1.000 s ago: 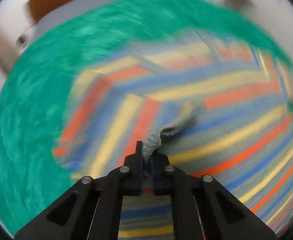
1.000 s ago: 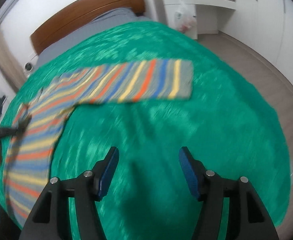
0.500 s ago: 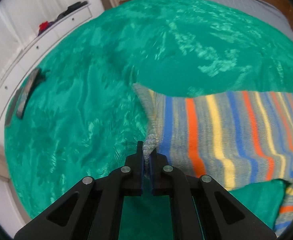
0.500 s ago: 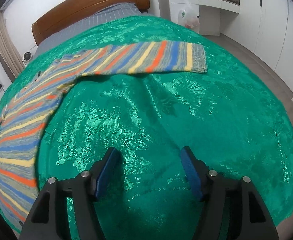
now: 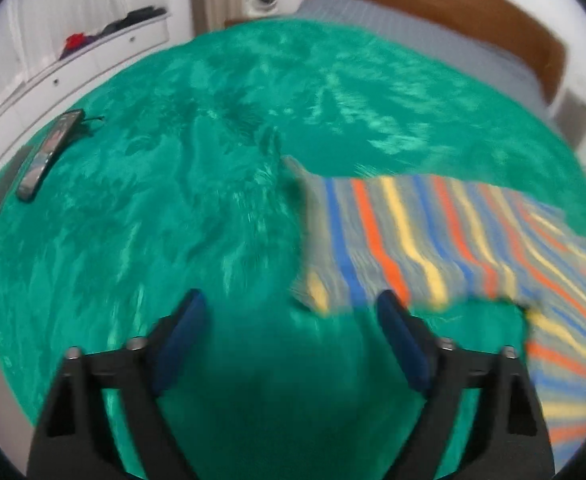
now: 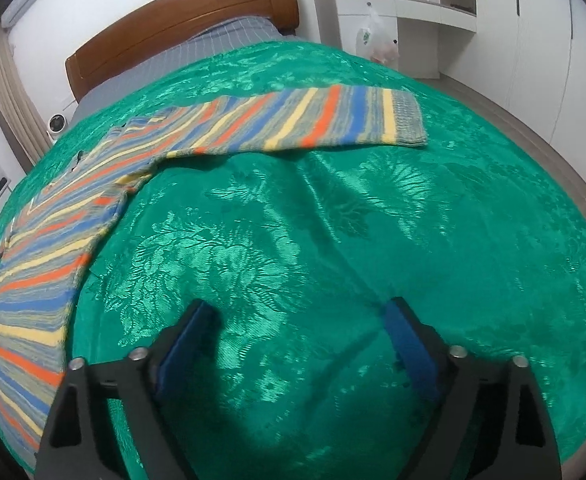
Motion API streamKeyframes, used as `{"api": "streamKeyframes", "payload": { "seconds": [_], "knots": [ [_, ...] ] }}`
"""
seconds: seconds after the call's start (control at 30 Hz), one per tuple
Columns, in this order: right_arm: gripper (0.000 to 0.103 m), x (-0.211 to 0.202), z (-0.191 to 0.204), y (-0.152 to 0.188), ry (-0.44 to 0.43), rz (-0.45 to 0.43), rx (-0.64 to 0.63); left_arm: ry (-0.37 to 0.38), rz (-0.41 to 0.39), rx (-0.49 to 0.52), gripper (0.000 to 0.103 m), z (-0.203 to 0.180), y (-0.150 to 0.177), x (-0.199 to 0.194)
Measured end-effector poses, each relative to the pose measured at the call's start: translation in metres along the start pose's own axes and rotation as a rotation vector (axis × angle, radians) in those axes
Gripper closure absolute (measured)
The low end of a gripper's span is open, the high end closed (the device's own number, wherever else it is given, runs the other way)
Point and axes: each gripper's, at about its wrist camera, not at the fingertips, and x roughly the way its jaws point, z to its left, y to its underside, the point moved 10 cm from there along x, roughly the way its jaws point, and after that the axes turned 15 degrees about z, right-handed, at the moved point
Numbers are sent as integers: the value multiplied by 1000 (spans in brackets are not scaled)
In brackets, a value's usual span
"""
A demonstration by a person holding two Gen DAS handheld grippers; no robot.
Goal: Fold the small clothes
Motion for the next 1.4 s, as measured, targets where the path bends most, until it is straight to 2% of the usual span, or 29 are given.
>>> {"api": "streamKeyframes", "payload": {
  "seconds": [0.1,0.17,0.27,0.43,0.53,0.6,1.27,1.37,1.4],
  "knots": [
    [2,3,4,-1,-3,-12,-7,53,17,49,2,-2,29,7],
    [0,5,6,-2,-6,-14,-12,37,71,76,1,-1,45,28],
    [0,6,7,-1,-2,-21,-10,23,-19,109,0,-3,51,30],
    [0,7,7,-1,-9,-51,3,17,-67,134,0,-6,56,26],
    [0,9,8,-1,7,-63,0,-5,-132,169,0,-6,65,21],
    [0,9,8,-1,18,-64,-4,-10,-152,175,0,-6,64,20],
    [0,11,10,2,52,-67,-13,-15,-155,164,0,0,67,19],
    [0,9,11,1,55,-42,-11,-16,-155,164,0,-1,67,19],
    [0,7,12,0,44,1,-19,-15,-155,163,0,-1,67,19]
  ]
}}
